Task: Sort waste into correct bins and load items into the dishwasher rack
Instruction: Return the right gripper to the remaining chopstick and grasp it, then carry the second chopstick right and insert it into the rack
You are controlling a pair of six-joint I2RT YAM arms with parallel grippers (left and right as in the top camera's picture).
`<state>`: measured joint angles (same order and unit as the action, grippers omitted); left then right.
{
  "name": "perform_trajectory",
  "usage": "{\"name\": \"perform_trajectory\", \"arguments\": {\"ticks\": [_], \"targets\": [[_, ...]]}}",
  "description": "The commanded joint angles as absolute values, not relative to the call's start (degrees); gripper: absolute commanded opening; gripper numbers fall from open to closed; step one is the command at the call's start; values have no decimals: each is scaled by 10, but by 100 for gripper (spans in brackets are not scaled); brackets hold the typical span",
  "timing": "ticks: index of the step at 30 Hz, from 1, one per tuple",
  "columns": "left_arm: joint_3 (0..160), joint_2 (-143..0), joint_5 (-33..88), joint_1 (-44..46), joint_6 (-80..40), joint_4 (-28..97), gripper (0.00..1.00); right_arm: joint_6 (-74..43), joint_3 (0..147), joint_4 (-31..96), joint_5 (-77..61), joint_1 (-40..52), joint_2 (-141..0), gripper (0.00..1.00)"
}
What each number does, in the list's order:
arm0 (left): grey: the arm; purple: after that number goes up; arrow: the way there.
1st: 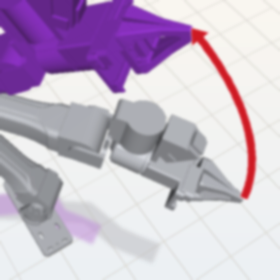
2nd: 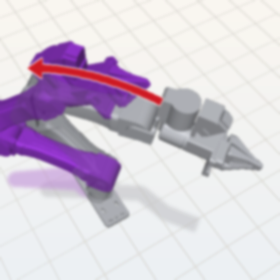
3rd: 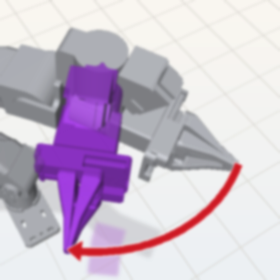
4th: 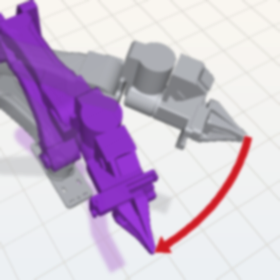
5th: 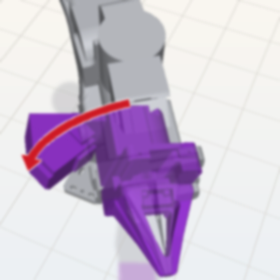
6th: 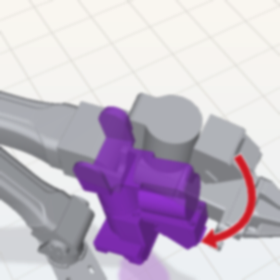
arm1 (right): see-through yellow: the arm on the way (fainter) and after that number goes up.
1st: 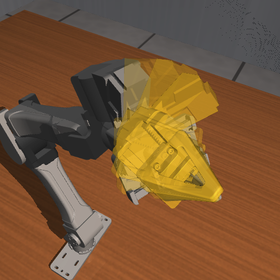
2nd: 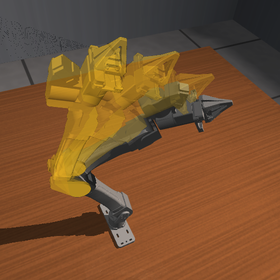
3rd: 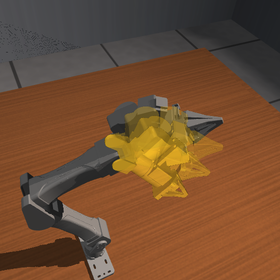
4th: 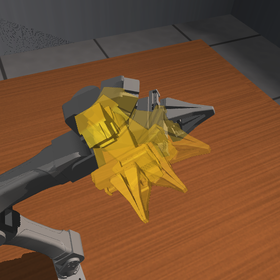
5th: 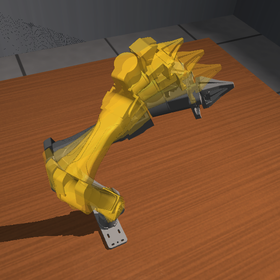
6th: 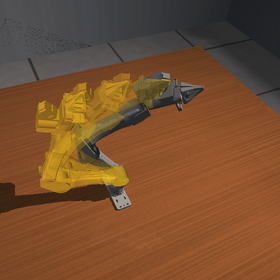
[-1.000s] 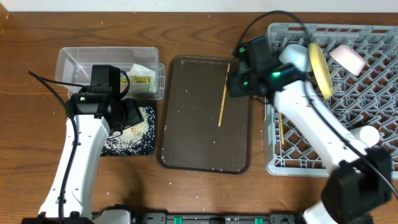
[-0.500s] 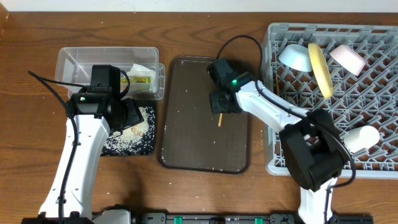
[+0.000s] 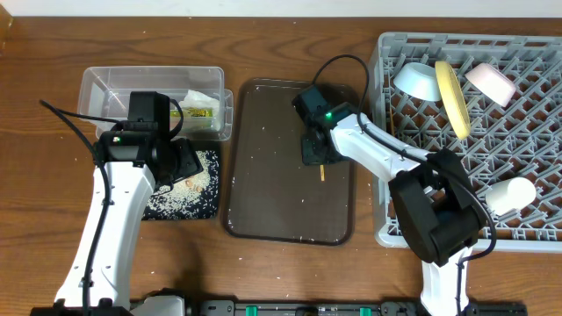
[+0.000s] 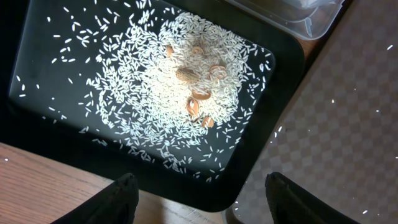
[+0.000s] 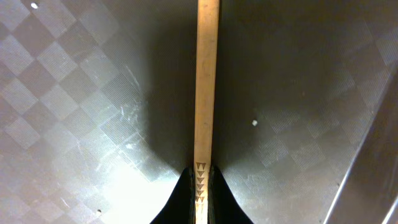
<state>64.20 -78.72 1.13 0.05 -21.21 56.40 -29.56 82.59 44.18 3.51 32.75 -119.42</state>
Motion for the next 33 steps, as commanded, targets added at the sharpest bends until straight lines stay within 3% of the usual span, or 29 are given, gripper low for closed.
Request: {"name": "perform_trajectory", "arguments": {"ticks": [1,17,33], "targets": [[640,-782,9,-2,-217,565,69,-300,827,459,41,328,-1207,1],[640,-782,9,-2,-217,565,69,-235,828,500,36,297,-1049,1],[640,-782,9,-2,-217,565,68,-158,823,635,41,120,-970,1]]}}
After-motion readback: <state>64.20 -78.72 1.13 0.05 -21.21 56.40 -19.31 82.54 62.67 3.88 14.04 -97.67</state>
